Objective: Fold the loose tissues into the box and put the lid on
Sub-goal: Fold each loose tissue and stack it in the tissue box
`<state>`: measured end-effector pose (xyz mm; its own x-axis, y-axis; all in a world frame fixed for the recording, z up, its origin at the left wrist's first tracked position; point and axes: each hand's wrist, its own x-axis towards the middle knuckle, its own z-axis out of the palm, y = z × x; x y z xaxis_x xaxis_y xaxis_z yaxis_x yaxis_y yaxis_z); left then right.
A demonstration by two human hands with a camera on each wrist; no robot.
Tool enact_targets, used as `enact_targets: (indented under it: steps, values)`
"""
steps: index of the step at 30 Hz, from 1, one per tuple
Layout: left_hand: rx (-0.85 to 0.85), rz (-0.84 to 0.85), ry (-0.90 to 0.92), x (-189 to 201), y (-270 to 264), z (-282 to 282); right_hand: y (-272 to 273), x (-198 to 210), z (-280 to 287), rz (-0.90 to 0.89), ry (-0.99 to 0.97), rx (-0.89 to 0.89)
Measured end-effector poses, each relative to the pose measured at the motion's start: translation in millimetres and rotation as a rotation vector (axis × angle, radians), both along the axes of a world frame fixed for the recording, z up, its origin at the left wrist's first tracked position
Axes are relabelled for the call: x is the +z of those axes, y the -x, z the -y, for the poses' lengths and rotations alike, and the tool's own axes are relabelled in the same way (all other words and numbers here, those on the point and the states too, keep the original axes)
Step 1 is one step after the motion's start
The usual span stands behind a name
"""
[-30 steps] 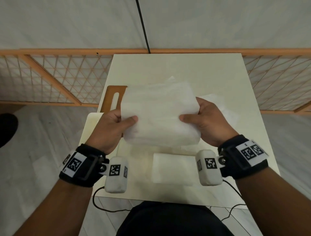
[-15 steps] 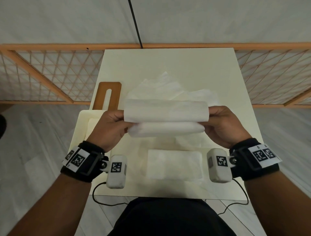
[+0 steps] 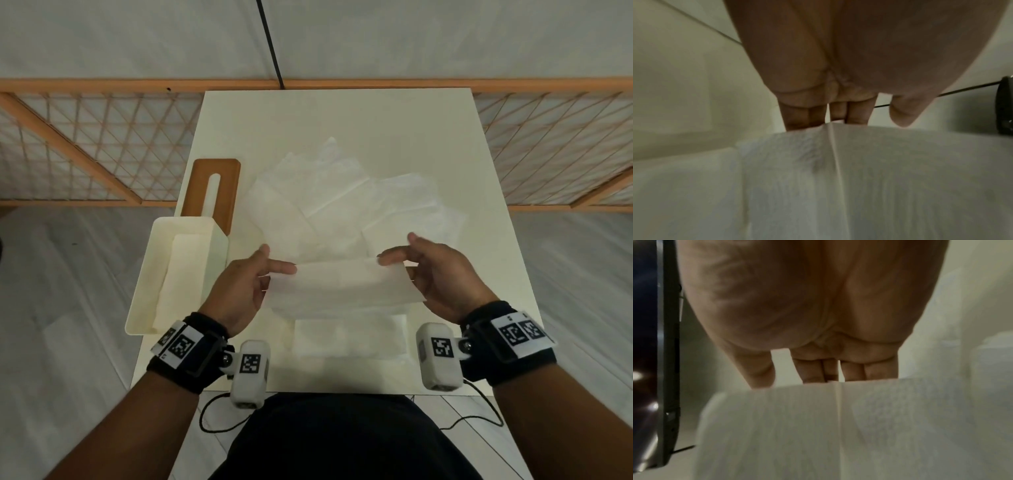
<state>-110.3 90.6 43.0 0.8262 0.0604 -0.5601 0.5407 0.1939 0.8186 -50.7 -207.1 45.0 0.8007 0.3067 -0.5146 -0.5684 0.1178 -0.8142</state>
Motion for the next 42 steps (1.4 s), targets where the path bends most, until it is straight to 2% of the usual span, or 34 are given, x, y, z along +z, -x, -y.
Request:
enact_targets:
  steps: [3, 5, 8, 11, 17, 20, 22, 24, 26, 29, 33, 38, 42]
  values:
    - [-0.178, 0.074, -0.259, -20.8, 9.3, 2.5, 12.0, -12.7, 6.8, 0.125, 0.273, 0.144]
    - [-0.308, 0.060, -0.399, -38.1, 14.9, 8.0, 21.1, -29.0, 11.6, 0.144, 0.411, 0.248]
    - [-0.475, 0.088, -0.734, -62.1, 20.2, 19.9, 31.4, -59.1, 14.0, 0.263, 0.749, 0.395]
    - [-0.475, 0.073, -0.836, -81.1, 23.7, 27.1, 40.8, -78.8, 10.6, 0.313, 0.911, 0.422]
    - [-0.378, 0.086, -0.913, -93.5, 24.2, 29.5, 47.6, -90.9, 7.4, 0.434, 0.937, 0.325]
    - [-0.265, 0.002, -0.897, -93.0, 26.1, 25.3, 48.8, -88.4, 17.0, 0.325, 1.004, 0.234]
    - [-0.318, -0.131, -0.872, -92.2, 27.2, 24.7, 51.0, -87.5, 24.0, 0.148, 1.038, 0.298]
    - [-0.456, -0.185, -0.885, -91.9, 27.6, 31.8, 55.6, -91.3, 24.7, 0.045, 1.049, 0.389]
    - [-0.539, -0.173, -0.903, -94.3, 26.1, 40.9, 57.4, -96.1, 18.9, 0.023, 1.049, 0.406]
    - [-0.578, -0.167, -0.920, -98.6, 22.9, 45.7, 56.0, -102.3, 10.0, 0.006, 1.049, 0.375]
    - [-0.573, -0.157, -0.933, -103.4, 21.5, 45.3, 54.9, -112.0, 7.0, -0.082, 0.967, 0.227]
    - [-0.531, -0.158, -0.937, -107.9, 25.4, 47.0, 52.4, -117.8, 2.7, -0.099, 0.910, 0.180]
    - [-0.475, -0.152, -0.925, -110.9, 30.1, 47.5, 53.7, -115.2, 1.1, -0.146, 0.726, 0.064]
